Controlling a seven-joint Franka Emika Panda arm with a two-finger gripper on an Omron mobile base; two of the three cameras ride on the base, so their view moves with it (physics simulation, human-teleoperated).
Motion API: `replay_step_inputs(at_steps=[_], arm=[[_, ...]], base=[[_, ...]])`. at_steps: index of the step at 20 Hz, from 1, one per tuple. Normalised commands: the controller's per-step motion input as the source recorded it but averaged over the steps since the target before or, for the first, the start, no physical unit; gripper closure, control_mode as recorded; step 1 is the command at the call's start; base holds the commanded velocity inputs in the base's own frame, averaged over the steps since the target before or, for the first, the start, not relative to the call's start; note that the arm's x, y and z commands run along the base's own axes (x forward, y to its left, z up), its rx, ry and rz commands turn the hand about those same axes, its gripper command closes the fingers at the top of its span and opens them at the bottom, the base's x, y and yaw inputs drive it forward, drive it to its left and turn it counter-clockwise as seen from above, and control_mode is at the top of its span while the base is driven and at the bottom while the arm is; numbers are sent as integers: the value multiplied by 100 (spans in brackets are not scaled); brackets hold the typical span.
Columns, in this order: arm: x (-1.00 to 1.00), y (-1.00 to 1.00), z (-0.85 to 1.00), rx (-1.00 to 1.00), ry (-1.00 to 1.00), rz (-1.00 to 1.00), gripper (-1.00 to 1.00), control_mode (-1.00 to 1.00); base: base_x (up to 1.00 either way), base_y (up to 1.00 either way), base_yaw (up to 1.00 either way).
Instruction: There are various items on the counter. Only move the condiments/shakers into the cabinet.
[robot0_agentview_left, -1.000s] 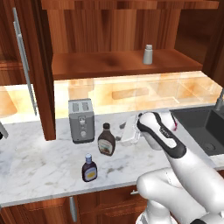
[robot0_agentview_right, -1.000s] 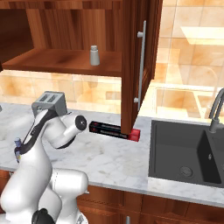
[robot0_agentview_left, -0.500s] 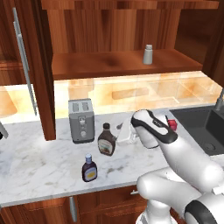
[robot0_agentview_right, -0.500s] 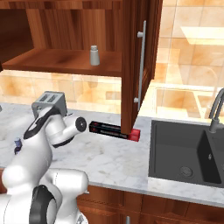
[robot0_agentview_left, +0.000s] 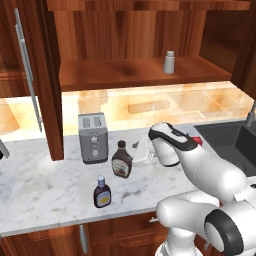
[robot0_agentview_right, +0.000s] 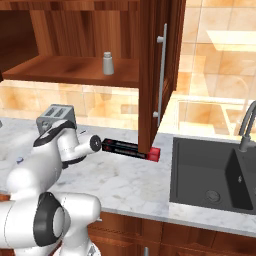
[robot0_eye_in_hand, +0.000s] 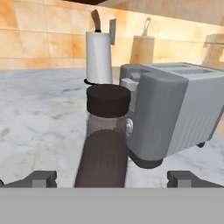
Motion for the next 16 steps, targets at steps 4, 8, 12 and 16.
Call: replay_step_inputs(at_steps=[4,8,12,16], arm=[[0,17,-4,1,0,0,-100,-100],[0,19,0,2,0,0,-100,-100],[0,11,0,1,0,0,-100,-100],[6,2,-10,0,0,0,-100,-100]], base=[[0,0,0],[0,0,0],[0,0,0],[0,0,0]])
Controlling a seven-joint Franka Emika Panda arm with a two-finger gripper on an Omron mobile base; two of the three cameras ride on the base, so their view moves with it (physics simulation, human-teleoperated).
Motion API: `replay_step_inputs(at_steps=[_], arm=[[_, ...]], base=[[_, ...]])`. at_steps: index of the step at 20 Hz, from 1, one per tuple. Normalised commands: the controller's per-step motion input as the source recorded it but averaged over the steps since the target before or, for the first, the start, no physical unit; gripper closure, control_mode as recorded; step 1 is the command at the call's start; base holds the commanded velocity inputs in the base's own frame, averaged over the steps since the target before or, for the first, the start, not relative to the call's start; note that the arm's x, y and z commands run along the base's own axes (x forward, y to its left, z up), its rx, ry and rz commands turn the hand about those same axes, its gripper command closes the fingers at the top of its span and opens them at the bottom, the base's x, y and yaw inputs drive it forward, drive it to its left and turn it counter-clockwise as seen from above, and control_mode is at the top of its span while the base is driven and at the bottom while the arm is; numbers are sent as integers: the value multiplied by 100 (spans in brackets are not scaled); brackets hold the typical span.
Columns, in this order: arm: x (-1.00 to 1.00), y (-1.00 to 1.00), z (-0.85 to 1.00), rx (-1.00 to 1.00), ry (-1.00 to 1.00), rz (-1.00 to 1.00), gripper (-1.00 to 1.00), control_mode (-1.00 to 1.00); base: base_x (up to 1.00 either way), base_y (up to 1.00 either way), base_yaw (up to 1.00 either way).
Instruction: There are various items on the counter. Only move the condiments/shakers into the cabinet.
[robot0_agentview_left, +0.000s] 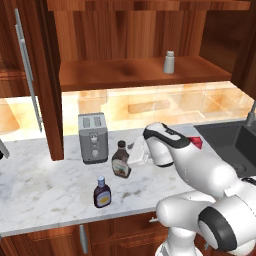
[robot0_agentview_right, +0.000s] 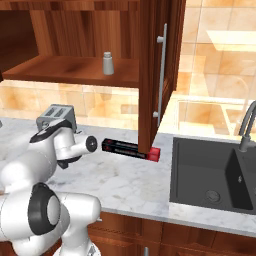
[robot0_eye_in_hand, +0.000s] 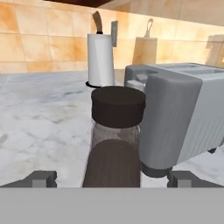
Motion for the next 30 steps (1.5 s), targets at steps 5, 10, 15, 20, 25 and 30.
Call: replay_step_inputs(at_steps=[5,10,15,20,25,30], arm=[[20,0,-21,0,0,0,-100,-100],[17,0,-19,0,0,0,-100,-100],[1,3,-21,0,1,0,100,-100],[-25,3,-3,2,0,0,100,-100],[-58,3,67,10,-5,-8,100,-100],[-47,3,100,2,-12,-23,100,-100]], base=[[0,0,0],[0,0,0],[0,0,0],[0,0,0],[0,0,0],[0,0,0]])
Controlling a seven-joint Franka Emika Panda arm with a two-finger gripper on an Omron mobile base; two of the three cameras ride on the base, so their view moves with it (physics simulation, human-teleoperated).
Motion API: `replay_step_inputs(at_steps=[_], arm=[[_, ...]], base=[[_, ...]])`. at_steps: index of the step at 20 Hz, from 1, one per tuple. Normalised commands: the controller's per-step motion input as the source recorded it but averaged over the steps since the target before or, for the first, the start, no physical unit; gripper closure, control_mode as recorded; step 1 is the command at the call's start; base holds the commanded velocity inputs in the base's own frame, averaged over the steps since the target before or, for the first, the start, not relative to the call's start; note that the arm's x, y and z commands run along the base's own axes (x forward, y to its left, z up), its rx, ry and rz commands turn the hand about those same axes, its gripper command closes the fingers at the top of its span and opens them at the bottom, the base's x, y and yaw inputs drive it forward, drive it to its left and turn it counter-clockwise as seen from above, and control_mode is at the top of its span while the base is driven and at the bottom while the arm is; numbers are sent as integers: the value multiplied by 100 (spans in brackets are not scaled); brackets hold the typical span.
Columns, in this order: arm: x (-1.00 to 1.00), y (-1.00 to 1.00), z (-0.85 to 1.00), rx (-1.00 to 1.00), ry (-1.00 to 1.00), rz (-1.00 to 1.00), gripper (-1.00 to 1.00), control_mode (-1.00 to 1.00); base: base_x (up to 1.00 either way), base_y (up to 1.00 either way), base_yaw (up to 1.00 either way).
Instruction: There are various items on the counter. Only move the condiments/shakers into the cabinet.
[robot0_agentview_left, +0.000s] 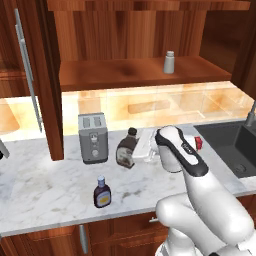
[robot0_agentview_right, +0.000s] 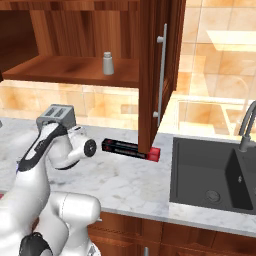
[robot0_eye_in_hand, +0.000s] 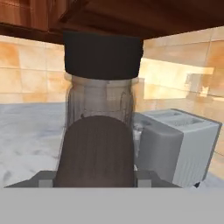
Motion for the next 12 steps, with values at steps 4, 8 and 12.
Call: replay_step_inputs(at_steps=[4,8,12], arm=[[-27,0,100,0,-12,-27,100,-100],[-31,0,100,-3,0,-31,100,-100],[-40,0,100,0,9,-35,100,-100]], base=[[0,0,0],[0,0,0],[0,0,0]])
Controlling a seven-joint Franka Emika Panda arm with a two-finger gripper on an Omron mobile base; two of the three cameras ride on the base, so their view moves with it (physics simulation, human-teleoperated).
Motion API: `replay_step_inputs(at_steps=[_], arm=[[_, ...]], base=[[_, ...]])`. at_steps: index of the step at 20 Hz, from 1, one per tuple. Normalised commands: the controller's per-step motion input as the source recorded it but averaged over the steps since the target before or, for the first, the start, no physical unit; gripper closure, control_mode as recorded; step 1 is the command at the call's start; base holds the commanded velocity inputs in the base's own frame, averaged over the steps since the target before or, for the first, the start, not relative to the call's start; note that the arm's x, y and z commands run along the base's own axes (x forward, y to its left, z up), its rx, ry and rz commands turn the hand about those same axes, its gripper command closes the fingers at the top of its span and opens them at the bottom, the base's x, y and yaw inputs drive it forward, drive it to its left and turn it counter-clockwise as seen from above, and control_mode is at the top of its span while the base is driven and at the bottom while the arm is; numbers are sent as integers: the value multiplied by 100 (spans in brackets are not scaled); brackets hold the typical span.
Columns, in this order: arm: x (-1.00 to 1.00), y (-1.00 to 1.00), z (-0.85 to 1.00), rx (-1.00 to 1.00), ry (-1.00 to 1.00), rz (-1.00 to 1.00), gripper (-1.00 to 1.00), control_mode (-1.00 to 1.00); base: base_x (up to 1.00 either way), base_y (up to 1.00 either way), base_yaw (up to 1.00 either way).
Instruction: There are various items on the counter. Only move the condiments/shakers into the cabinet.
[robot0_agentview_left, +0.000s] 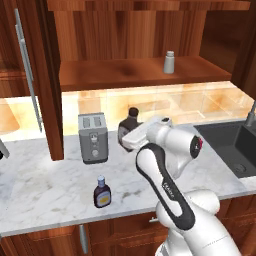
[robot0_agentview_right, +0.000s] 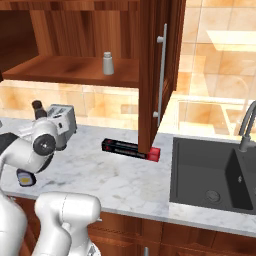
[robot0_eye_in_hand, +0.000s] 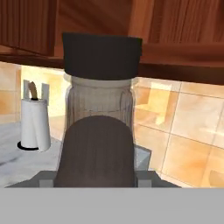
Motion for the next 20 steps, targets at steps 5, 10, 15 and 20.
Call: replay_step_inputs(at_steps=[5,10,15,20], arm=[[-29,-8,100,0,12,-29,100,-100],[-34,-37,100,0,11,-16,100,-100],[-48,-59,100,0,8,-8,100,-100],[-41,-39,66,0,8,-4,100,-100]], base=[[0,0,0],[0,0,0],[0,0,0],[0,0,0]])
